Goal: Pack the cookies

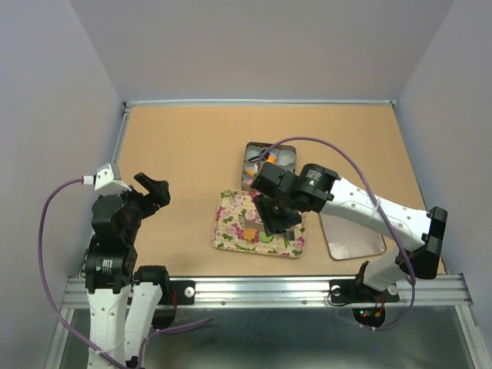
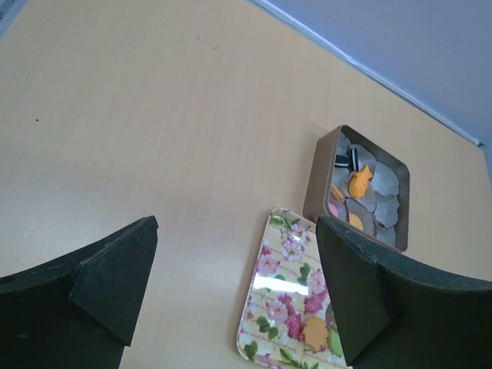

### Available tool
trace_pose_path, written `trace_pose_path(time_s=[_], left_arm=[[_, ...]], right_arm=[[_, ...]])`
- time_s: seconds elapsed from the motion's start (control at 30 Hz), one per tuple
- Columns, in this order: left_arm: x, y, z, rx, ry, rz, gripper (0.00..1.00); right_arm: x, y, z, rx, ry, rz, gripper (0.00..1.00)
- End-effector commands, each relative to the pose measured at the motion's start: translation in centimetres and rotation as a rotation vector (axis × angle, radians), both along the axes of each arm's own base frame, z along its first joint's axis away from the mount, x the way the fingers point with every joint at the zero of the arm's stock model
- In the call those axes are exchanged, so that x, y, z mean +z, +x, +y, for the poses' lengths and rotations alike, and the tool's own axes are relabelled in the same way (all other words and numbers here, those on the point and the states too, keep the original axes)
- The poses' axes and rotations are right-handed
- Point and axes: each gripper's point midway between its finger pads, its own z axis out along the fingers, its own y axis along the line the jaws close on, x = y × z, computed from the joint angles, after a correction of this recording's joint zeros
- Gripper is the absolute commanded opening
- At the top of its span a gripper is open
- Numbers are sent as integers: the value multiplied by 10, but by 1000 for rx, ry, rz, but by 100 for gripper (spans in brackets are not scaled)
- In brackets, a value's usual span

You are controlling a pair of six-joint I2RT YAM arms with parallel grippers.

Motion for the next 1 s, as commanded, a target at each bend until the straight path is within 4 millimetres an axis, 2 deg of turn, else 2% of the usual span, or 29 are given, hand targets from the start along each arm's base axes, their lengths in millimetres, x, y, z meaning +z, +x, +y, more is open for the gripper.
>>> trace_pose_path(time_s=[0.0,0.1,0.3,0.6,0.7,0.9,0.97], left_arm=[[7,5,1,-6,16,-39,95],[7,5,0,-7,14,-41,95],[8,5,1,-5,15,-42,95],[12,1,2,3,14,-61,95],[11,2,1,0,14,-56,95],[10,2,1,-2,16,-55,95],[10,3,1,-5,15,-53,95]], right_arm=[[-14,-18,9,-7,16,50,51],[-26,-33,14,38,-29,69,51],[-37,-46,24,76,-62,80,51],[-48,-47,20,75,-124,84,51],[-43,-39,16,55,-145,42,51],[-11,-26,20,-1,-80,-41,51],[-5,-22,21,-13,-72,-62,51]])
